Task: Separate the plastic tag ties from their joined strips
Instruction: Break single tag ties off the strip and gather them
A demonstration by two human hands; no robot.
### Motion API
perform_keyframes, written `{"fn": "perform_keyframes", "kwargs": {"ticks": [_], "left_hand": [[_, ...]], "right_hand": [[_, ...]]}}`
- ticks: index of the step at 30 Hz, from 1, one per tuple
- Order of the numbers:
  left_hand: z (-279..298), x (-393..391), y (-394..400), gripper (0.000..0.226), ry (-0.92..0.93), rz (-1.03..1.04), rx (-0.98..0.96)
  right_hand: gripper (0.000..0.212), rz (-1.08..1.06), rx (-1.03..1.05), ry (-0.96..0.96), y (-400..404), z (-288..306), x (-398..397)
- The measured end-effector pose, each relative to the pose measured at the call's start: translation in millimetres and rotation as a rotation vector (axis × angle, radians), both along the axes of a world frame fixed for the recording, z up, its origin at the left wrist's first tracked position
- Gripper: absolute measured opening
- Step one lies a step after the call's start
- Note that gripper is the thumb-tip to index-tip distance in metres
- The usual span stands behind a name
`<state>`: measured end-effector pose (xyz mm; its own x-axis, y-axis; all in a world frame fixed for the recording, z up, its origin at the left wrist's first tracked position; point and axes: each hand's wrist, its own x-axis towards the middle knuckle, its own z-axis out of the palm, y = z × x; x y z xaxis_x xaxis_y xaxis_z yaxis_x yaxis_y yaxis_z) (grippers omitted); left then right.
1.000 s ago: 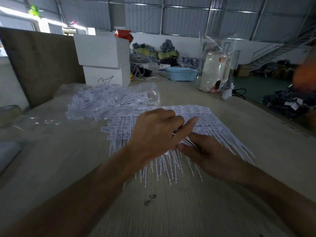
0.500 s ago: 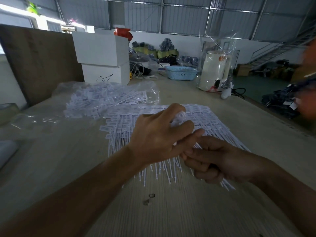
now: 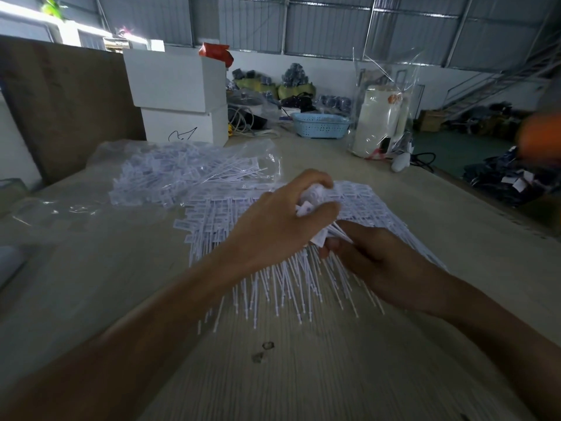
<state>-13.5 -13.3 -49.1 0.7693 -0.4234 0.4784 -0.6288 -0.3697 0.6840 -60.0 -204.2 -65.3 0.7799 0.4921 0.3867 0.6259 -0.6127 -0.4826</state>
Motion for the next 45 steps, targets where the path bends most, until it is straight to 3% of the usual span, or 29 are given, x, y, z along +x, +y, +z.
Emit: {"fn": "perform_keyframes", "kwargs": {"ticks": [2,4,10,16,20,25,28,30,33,35,37,40,45], "left_hand": [[-5.3,0.8,-3.6,0.017,-0.013,0.041,-0.036],[-10.7,0.3,-9.7,0.03,-0.016,0.084,-0.115],[-8.0,-5.2,-7.3,0.022,0.058,-0.139,-0.194],[-1.9,5.8,7.0,0.017,0.024,-0.227,-0.142],[1.5,15.5,24.4,0.018,0.058,-0.187,-0.168],[1.5,23.6,33.9,0.021,0.075,-0.089,-0.162],[6.4,28.8,42.6,0.033,0.041,-0.074,-0.035],[14.2,42.5,63.4,0.05,-0.043,0.042,0.049],[18.9,75.0,108.9,0.068,-0.196,0.488,0.232],[9.2,93.2,136.8,0.072,-0.179,0.699,0.5],[-7.3,109.0,159.2,0.058,-0.087,0.777,0.595],[-12.8,132.2,179.2,0.015,-0.107,0.861,0.412],[29.2,158.9,174.0,0.019,-0.292,0.864,0.084]], "right_hand": [[0.022,-0.031,-0.092,-0.096,1.2,-0.4,1.6],[0.021,-0.072,-0.152,-0.137,-0.6,-2.5,4.0],[0.031,-0.121,-0.214,-0.125,-6.6,-0.9,4.6],[0.011,0.007,-0.044,0.008,-4.2,7.2,4.2],[0.034,-0.077,-0.177,-0.034,-14.3,8.2,7.2],[0.031,-0.171,-0.175,-0.181,-8.4,1.9,4.0],[0.041,-0.212,-0.233,-0.172,-3.3,-0.9,3.3],[0.047,-0.239,-0.281,-0.152,-3.6,0.1,6.5],[0.04,-0.279,-0.322,-0.116,-2.1,1.6,19.7],[0.027,-0.295,-0.384,-0.123,3.6,6.3,32.9],[0.026,-0.278,-0.416,-0.114,15.7,15.1,47.1],[0.037,-0.222,-0.433,-0.137,43.5,29.3,69.2],[0.012,-0.2,-0.628,-0.309,99.3,34.3,107.2]]}}
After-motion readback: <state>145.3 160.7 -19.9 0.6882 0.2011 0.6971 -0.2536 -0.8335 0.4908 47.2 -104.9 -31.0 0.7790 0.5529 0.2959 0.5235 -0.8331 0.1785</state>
